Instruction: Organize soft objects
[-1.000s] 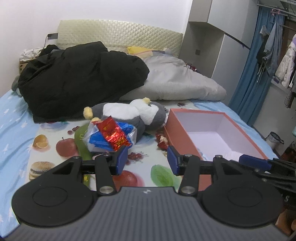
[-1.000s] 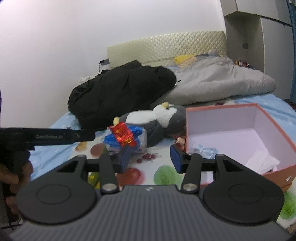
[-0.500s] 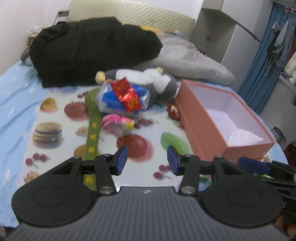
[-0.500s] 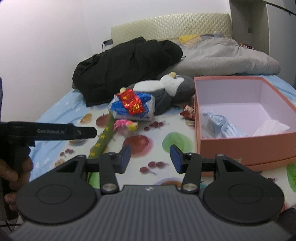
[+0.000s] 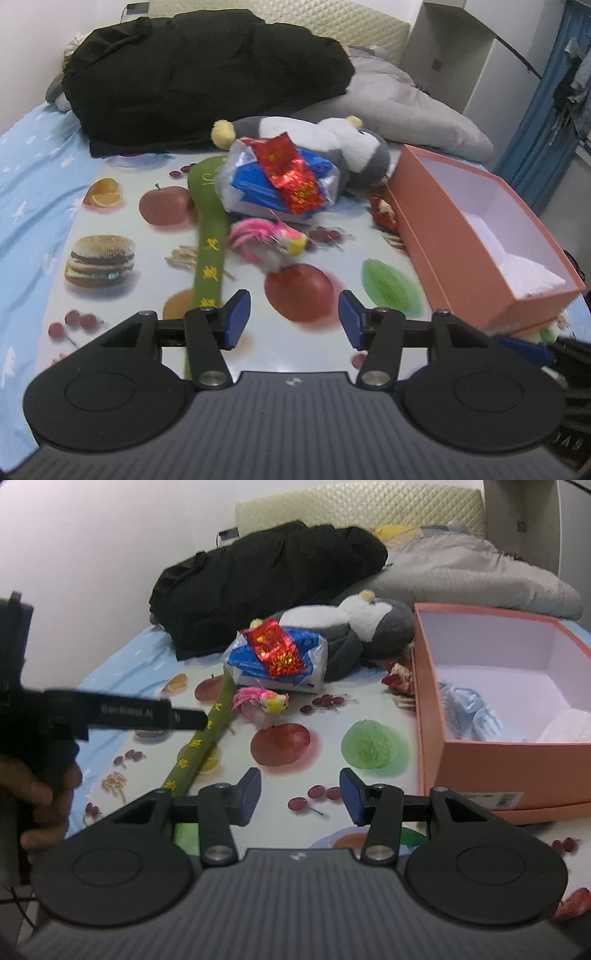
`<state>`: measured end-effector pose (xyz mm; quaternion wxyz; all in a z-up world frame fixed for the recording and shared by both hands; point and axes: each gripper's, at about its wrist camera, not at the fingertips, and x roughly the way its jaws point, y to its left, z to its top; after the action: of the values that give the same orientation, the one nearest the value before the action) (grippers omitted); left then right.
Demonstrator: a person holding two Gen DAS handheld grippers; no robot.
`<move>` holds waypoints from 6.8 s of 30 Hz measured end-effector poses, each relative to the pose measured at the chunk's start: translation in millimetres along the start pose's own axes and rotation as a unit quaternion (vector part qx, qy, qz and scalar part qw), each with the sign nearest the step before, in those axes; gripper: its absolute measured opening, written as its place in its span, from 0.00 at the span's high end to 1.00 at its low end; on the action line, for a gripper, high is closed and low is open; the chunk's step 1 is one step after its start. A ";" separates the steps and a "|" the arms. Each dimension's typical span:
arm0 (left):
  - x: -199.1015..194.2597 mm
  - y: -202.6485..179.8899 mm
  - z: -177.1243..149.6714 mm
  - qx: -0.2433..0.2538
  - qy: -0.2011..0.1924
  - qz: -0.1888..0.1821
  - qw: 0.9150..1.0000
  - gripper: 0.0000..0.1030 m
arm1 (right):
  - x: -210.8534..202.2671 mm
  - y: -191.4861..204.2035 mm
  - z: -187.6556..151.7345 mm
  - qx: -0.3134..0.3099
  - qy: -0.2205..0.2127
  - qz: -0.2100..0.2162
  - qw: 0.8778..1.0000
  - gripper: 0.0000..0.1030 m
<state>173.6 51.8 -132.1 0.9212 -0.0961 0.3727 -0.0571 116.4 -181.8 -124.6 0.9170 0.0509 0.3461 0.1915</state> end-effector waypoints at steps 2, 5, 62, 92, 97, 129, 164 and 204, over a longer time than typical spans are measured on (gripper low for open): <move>9.9 4.7 5.9 0.000 0.004 -0.001 1.000 0.40 | 11.6 1.2 3.8 -0.003 0.005 0.000 1.000 0.51; 25.0 9.1 11.8 0.001 0.011 0.002 1.000 0.39 | 27.2 -0.2 10.4 -0.001 0.010 0.002 1.000 0.51; 167.8 51.3 41.5 -0.176 0.071 0.006 0.982 0.52 | 176.0 -28.2 42.9 0.013 0.075 0.005 0.997 0.70; 133.2 57.9 28.8 -0.210 0.096 -0.035 0.972 1.00 | 169.3 -28.3 46.0 -0.005 0.088 0.016 0.996 0.62; 124.2 57.5 23.2 -0.209 0.073 -0.032 0.975 0.99 | 152.2 -30.0 32.4 0.004 0.090 0.002 0.996 0.62; 144.8 19.9 37.8 -0.109 0.096 0.013 0.989 0.79 | 137.2 -26.7 19.9 0.003 0.096 -0.026 0.995 0.62; 62.9 32.1 -68.2 -0.257 0.188 -0.067 0.946 0.79 | 125.5 -12.1 -7.9 0.096 0.134 0.075 0.983 0.62; 44.0 31.4 -90.9 -0.262 0.181 -0.080 0.945 0.79 | 138.2 -23.0 13.8 0.009 0.149 0.063 0.987 0.62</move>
<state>142.7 62.4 -232.7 0.7729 -0.3513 0.5263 -0.0474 227.7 -149.1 -204.4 0.8411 0.0517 0.4763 0.2511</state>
